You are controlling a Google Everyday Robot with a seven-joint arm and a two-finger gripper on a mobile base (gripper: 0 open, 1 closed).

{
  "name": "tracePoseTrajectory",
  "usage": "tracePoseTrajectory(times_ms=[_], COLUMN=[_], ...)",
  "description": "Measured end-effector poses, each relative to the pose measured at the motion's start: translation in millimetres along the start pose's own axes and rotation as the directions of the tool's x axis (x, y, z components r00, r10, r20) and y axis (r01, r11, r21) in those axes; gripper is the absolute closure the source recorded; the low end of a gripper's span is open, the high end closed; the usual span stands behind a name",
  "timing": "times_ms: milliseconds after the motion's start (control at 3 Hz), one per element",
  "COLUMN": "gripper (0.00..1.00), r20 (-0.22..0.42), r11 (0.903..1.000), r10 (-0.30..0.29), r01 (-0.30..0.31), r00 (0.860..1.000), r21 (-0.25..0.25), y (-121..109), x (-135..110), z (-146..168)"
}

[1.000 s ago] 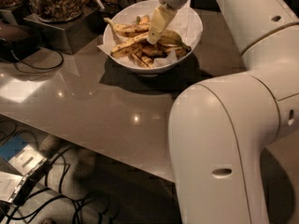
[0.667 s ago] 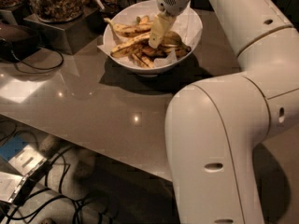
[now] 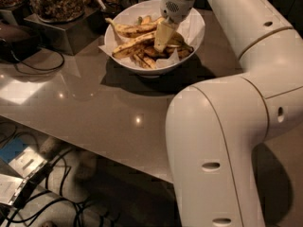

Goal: Pick banana from white bowl

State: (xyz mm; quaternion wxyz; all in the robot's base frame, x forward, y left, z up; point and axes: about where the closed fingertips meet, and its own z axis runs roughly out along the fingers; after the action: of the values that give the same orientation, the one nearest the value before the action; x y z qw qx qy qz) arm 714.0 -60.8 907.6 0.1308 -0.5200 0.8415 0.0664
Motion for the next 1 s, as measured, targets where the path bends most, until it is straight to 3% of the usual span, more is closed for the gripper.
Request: tracePoseTrajectory(times_ms=[667,1000], gripper=[1.0,1.0], r20=[0.029,0.062], r11=[0.9997,0.9989], r10=[-0.001,-0.012], r01=[0.001,0.01], r00=[1.0,0.998], r21=[0.023,0.046], y=[-7.0,-7.0], x=[-9.3,-14.1], z=[3.9,-3.4])
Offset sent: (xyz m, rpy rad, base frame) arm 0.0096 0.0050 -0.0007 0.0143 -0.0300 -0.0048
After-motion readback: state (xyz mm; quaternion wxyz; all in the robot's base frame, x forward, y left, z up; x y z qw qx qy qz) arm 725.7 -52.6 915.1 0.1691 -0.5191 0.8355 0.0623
